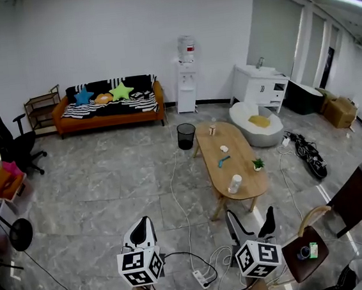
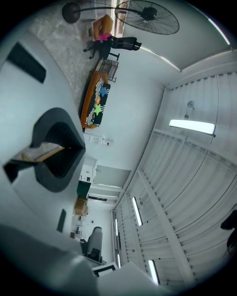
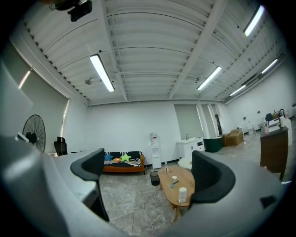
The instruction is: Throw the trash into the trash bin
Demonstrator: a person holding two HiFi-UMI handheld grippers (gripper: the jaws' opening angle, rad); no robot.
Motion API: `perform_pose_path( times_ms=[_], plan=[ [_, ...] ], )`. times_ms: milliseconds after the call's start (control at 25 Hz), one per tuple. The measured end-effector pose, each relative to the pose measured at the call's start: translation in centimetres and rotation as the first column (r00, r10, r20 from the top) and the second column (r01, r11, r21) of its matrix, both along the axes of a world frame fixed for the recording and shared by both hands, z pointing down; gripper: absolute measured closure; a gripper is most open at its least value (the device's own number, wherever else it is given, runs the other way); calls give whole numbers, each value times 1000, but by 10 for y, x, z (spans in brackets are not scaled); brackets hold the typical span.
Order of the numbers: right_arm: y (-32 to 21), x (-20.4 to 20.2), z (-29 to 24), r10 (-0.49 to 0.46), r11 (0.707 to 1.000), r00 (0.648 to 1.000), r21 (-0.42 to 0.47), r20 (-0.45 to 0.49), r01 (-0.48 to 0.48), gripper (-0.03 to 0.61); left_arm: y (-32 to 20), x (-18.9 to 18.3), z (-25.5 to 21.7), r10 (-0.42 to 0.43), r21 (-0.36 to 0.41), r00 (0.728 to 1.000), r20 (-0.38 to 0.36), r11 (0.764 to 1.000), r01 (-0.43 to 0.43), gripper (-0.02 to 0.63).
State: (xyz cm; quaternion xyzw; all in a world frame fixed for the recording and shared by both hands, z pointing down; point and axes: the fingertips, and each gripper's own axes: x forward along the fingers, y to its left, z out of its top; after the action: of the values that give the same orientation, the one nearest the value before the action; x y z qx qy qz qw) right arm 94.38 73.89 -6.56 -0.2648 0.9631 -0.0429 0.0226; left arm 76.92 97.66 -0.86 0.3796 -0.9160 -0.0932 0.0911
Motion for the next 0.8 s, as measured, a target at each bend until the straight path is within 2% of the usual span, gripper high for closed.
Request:
perform_pose_path(
  times_ms=[440,600,800],
  plan=[
    [-28,-78,31,-17,999,998,-37,-57,15,-8,-16,-70,27,-14,-29,999,-31,999,13,623],
    [-57,-124,37,-17,1000,999,-27,-44,15,-8,-35,-119,36,-38,-35,999,-29,999,37,623],
    [-114,-206,46,-8,999,999,-51,-36,7,-8,-86,-202,41,-40,-47,999,-28,998,39,623]
  ],
)
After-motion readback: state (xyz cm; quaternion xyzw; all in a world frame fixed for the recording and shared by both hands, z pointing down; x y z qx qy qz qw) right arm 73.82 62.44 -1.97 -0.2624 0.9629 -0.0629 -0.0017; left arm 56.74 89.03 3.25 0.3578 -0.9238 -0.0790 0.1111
